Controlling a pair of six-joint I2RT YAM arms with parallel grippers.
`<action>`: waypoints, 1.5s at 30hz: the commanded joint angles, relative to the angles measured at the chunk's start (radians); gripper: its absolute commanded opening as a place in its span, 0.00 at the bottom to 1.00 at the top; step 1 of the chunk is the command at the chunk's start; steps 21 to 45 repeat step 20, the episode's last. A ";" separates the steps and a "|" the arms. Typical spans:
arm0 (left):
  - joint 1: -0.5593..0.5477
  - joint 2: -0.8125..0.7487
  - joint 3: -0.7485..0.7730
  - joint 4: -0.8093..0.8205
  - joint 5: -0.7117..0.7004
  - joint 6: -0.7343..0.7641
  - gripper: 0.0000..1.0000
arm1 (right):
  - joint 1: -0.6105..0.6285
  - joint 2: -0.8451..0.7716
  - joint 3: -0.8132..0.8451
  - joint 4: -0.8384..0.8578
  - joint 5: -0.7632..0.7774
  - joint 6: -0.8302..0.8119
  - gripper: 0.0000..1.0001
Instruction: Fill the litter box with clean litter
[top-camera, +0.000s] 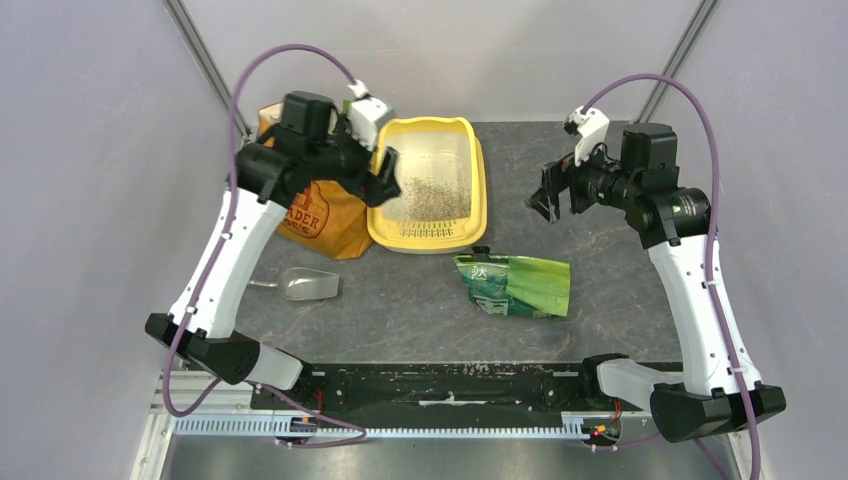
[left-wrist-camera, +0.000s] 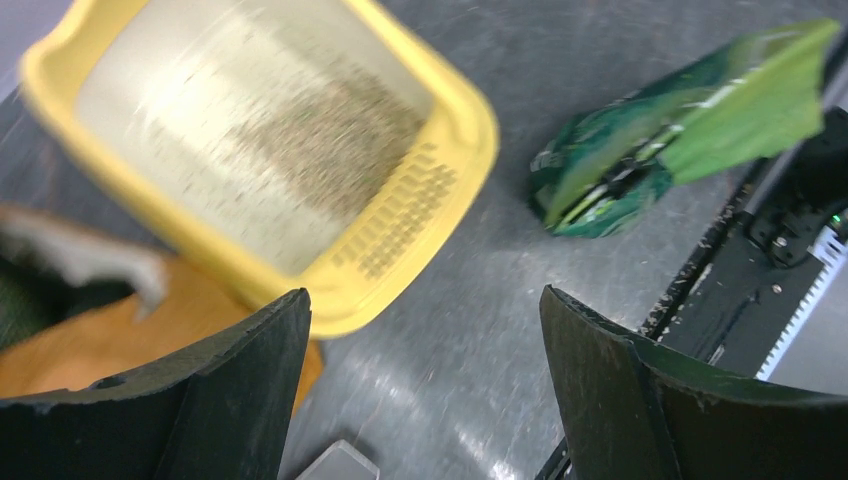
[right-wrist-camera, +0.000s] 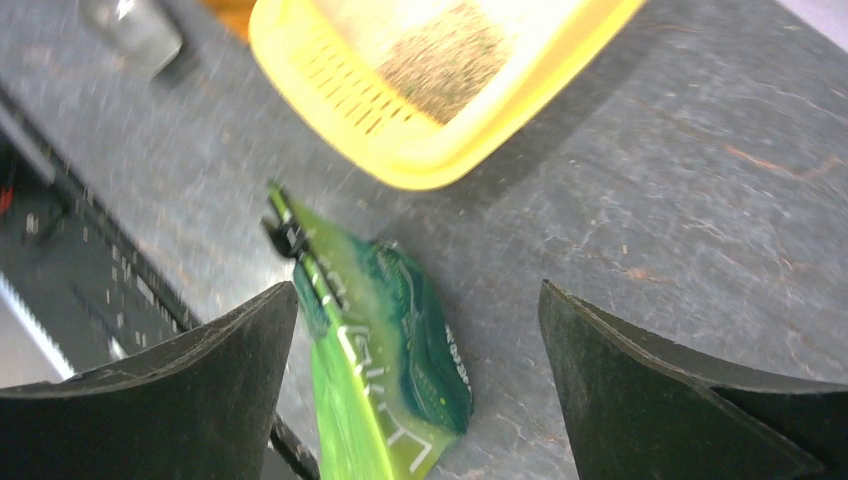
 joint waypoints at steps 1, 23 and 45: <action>0.204 0.003 0.087 -0.186 -0.021 -0.073 0.90 | -0.025 0.019 0.037 0.140 0.252 0.298 0.97; 0.468 -0.146 -0.238 -0.126 -0.154 -0.181 0.93 | -0.238 0.110 -0.079 0.148 0.284 0.283 0.97; 0.468 -0.146 -0.238 -0.126 -0.154 -0.181 0.93 | -0.238 0.110 -0.079 0.148 0.284 0.283 0.97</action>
